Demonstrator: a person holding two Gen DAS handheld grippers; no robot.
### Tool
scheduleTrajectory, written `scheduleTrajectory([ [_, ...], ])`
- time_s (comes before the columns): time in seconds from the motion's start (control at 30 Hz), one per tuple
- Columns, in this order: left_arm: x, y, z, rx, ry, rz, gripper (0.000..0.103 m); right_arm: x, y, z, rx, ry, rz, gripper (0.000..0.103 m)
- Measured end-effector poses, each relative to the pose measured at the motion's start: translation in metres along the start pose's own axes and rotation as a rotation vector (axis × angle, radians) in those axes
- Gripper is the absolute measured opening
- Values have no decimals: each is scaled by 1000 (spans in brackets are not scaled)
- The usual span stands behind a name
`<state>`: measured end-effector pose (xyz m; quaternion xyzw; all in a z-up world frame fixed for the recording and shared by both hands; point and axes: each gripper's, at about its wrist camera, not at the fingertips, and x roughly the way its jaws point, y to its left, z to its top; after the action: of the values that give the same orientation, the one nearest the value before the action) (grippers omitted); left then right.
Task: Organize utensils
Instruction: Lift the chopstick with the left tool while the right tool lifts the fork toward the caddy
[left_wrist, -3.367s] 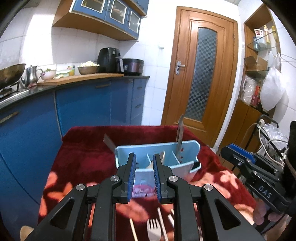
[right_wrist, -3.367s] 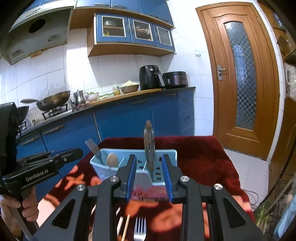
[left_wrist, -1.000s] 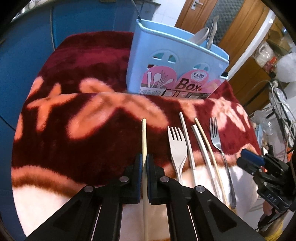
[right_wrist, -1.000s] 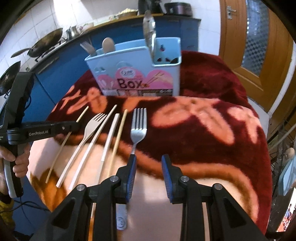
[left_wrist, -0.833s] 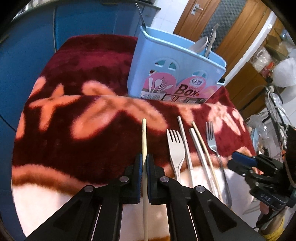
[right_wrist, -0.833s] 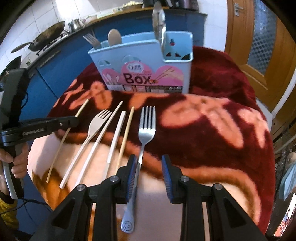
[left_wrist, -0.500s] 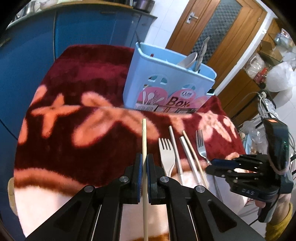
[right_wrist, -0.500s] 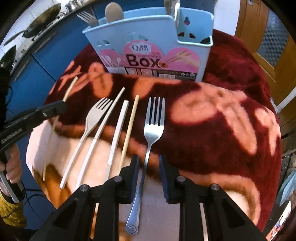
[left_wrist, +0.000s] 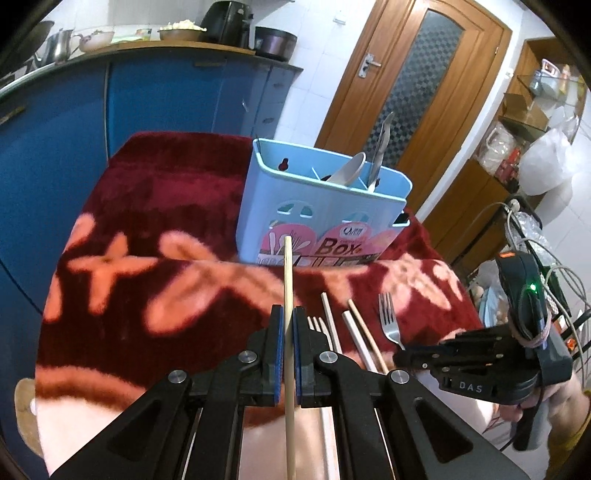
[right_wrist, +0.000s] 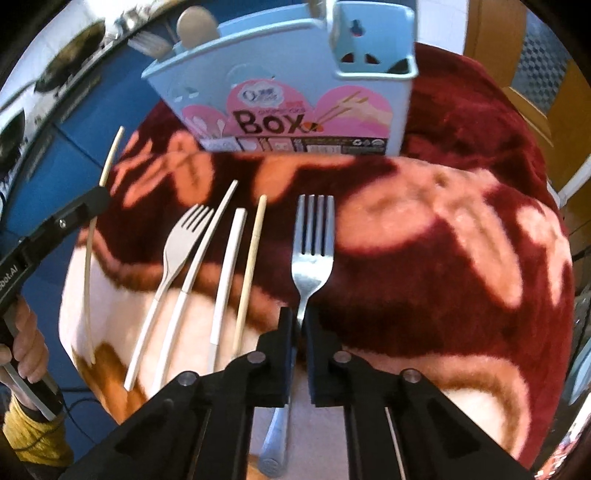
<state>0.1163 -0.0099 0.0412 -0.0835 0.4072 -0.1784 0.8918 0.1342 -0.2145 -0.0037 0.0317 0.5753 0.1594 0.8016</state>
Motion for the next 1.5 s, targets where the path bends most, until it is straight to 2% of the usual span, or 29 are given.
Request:
scheduleTrajectory([
  [0.17, -8, -8, 4, 36, -67, 8, 4, -22, -1, -15, 24, -124, 12, 5],
  [0.5, -27, -17, 24, 42, -222, 17, 4, -72, -1, -15, 59, -451, 37, 5],
  [0.57, -30, -19, 33, 43, -265, 26, 4, -78, 1, -10, 66, -495, 48, 5],
  [0.83, -34, -21, 72, 3, -406, 50, 4, -98, -2, 12, 64, -641, 33, 5],
  [1.03, -25, -18, 94, -33, -457, 67, 4, -105, -9, 30, 60, -754, 21, 5],
  [1.23, -23, -22, 117, -37, -534, 77, 4, -109, -9, 53, 43, -837, -1, 5],
  [1.5, -5, -23, 137, -29, -665, 135, 4, -103, -17, 85, 38, -921, -6, 5],
])
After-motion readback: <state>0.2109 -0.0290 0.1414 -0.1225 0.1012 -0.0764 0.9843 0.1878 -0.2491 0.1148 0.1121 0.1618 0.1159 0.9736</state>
